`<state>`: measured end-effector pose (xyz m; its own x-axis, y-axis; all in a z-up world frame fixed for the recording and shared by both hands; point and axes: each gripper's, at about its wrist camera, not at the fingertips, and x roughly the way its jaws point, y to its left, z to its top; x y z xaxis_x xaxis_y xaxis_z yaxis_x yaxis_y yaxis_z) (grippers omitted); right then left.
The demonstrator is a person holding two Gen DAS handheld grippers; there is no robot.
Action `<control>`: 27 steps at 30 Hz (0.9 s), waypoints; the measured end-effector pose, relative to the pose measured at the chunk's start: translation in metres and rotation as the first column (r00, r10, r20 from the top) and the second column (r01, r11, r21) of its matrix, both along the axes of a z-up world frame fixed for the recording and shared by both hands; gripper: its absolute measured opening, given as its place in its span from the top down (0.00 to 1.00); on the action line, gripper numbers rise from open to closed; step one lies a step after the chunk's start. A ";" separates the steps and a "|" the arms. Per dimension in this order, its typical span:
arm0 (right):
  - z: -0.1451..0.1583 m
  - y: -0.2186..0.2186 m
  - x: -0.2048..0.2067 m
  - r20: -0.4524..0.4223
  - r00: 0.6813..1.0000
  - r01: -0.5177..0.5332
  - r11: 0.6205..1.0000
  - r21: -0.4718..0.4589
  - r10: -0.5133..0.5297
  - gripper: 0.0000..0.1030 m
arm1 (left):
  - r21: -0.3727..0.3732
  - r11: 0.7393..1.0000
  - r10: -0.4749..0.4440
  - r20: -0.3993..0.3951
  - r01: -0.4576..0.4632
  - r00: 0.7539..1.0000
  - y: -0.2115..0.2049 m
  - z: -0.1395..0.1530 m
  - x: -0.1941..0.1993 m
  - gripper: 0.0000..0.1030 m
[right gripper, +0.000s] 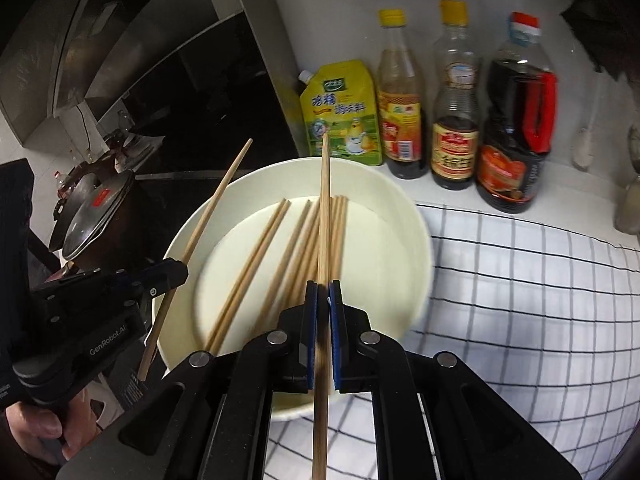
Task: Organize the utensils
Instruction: 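Carry both held chopsticks up and over the white bowl, then open the left tool into the bowl while the right tool releases its chopstick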
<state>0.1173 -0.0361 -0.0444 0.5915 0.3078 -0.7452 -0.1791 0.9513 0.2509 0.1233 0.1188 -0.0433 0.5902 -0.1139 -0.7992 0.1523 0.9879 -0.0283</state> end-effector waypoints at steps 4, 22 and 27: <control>-0.016 0.022 0.024 -0.043 0.999 -0.001 1.000 0.004 0.001 0.94 | 0.001 1.000 0.000 -0.028 0.000 1.000 0.011 -0.012 0.019 0.93; -0.058 0.035 0.053 -0.168 0.985 0.036 0.998 -0.052 -0.044 0.93 | -0.011 1.000 0.016 -0.149 -0.018 0.989 0.019 -0.053 0.050 0.91; -0.046 0.029 0.045 -0.142 0.988 0.053 0.997 -0.050 -0.059 0.86 | -0.012 0.998 0.057 -0.143 -0.059 0.988 0.026 -0.045 0.045 0.60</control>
<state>0.1619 -0.0073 -0.0908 0.4931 0.2411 -0.8359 -0.0907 0.9699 0.2262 0.1684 0.1452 -0.0880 0.4767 -0.0965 -0.8737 0.0884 0.9942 -0.0615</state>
